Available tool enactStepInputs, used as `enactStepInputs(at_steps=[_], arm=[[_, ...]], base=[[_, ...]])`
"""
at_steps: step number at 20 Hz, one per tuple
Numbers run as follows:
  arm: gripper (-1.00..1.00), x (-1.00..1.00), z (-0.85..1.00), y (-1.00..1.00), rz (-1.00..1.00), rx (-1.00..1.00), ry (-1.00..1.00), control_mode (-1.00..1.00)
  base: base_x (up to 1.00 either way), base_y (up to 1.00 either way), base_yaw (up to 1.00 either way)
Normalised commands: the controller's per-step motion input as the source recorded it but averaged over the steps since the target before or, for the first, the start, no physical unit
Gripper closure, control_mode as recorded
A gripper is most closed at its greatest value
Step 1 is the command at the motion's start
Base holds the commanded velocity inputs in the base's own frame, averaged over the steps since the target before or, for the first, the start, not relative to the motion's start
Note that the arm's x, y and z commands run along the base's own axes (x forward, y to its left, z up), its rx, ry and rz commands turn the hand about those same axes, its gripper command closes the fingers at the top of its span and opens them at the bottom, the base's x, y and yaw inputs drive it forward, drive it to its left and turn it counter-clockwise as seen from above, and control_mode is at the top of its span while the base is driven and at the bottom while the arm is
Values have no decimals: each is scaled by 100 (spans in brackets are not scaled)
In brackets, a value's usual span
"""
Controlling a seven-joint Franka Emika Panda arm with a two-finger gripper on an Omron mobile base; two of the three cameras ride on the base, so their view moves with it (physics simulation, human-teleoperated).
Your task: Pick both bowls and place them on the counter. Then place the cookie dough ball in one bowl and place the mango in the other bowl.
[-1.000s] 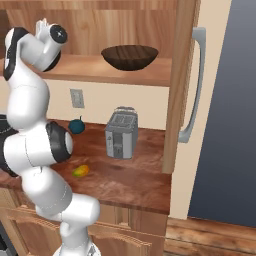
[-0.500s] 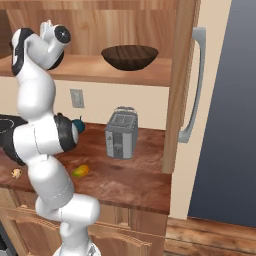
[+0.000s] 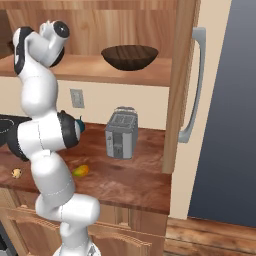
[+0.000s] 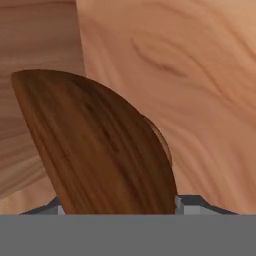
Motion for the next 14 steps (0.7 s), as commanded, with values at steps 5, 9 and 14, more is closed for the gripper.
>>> enactStepInputs(at_steps=[5, 9, 14], arm=[[100, -53, -21, -6, 13, -5, 1, -100], [100, -75, -5, -28, 11, 0, 0, -100], [100, -89, -1, -45, 8, 0, 0, -100]], base=[[0, 0, 0], [0, 0, 0], [0, 0, 0]])
